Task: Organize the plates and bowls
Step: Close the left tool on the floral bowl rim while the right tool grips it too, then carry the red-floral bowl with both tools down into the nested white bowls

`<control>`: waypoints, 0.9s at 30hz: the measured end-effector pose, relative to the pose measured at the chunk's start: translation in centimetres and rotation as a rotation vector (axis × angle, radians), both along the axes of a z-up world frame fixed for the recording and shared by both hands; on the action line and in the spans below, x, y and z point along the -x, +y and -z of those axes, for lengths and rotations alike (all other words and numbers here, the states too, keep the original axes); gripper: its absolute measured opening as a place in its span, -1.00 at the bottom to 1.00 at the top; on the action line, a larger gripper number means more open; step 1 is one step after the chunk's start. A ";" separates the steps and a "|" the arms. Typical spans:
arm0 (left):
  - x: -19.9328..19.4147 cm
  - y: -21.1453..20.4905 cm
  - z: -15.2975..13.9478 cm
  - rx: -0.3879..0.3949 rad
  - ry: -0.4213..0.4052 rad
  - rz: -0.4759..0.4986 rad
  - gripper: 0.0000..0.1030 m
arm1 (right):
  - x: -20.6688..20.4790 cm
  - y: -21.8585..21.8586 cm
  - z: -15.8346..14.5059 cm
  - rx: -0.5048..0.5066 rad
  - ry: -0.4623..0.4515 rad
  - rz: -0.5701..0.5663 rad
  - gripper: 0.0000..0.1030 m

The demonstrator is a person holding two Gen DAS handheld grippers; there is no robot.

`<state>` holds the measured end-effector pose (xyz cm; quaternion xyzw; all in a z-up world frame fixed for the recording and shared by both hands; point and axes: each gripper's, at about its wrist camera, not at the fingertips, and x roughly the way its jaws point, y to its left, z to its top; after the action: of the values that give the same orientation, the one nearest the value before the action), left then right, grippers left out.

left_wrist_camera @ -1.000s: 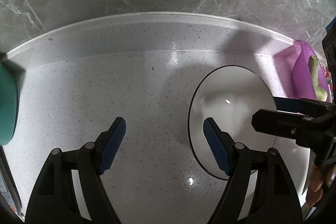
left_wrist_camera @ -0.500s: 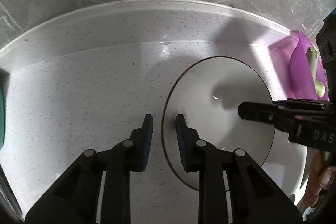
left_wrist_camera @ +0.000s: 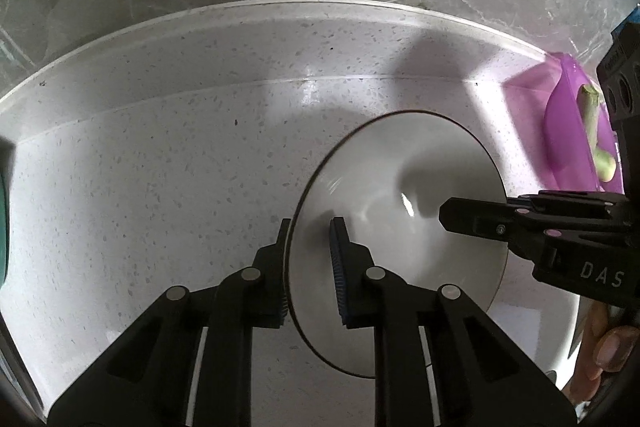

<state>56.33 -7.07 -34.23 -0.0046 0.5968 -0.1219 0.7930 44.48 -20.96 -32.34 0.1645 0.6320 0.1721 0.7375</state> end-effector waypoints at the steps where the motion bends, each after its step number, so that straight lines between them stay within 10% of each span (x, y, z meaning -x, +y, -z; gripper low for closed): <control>1: 0.2 0.1 -0.2 -0.002 -0.002 -0.001 -0.69 | 0.1 0.0 -0.1 0.002 -0.001 -0.002 -0.75; 27: 13.2 -3.0 -10.2 0.036 -0.079 0.045 -0.69 | 10.8 -2.6 -9.2 -0.026 -0.098 -0.019 -0.70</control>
<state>43.14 -10.09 -24.00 -0.0004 0.5629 -0.1505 0.8127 33.68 -23.54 -23.18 0.1593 0.5945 0.1949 0.7637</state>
